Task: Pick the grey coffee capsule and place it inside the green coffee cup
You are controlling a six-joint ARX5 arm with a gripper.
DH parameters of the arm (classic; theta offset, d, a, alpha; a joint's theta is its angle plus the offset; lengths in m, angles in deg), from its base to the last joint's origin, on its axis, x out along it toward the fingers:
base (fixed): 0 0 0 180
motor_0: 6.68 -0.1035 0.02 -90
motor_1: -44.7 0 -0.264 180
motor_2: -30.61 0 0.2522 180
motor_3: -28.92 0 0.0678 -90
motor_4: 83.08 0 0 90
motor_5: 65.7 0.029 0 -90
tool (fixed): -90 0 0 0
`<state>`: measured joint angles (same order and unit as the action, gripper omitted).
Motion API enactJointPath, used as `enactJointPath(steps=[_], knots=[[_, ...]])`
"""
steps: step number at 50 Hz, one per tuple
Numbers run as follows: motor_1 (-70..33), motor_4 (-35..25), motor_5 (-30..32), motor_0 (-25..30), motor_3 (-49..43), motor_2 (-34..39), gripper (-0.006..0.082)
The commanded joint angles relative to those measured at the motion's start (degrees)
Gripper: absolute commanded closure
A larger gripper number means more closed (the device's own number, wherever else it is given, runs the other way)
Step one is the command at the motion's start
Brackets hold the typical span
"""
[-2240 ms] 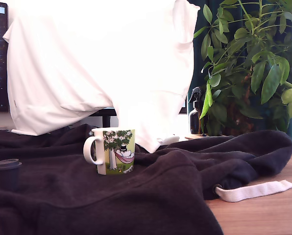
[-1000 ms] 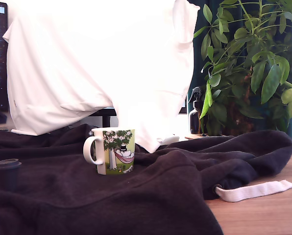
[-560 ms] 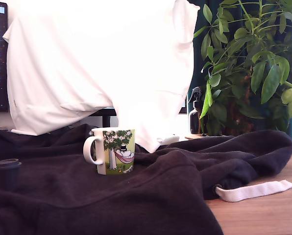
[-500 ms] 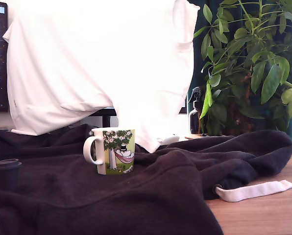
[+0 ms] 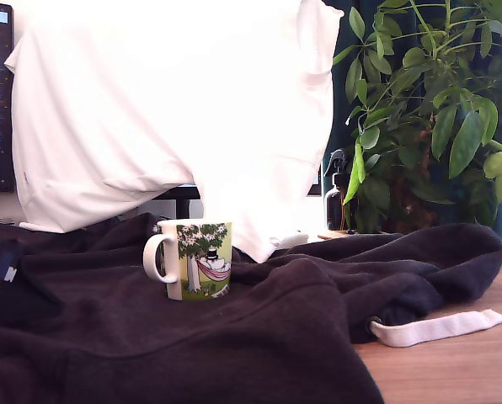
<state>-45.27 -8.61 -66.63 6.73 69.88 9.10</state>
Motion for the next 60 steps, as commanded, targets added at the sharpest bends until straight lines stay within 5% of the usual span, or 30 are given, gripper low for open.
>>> enactJointPath(steps=[1, 4, 8, 27, 60], knots=[[-0.2, -0.4, 0.5, 0.1, 0.6, 0.1, 0.0495], [-0.2, -0.5, 0.5, 0.1, 0.6, 0.1, 0.0659], [-0.2, -0.6, 0.5, 0.1, 0.8, 0.1, 0.0752], [0.1, -0.9, -4.3, 0.1, 17.7, -2.1, 0.0753], [-2.0, -0.9, -6.4, 11.4, 1.7, -24.4, 0.0753]])
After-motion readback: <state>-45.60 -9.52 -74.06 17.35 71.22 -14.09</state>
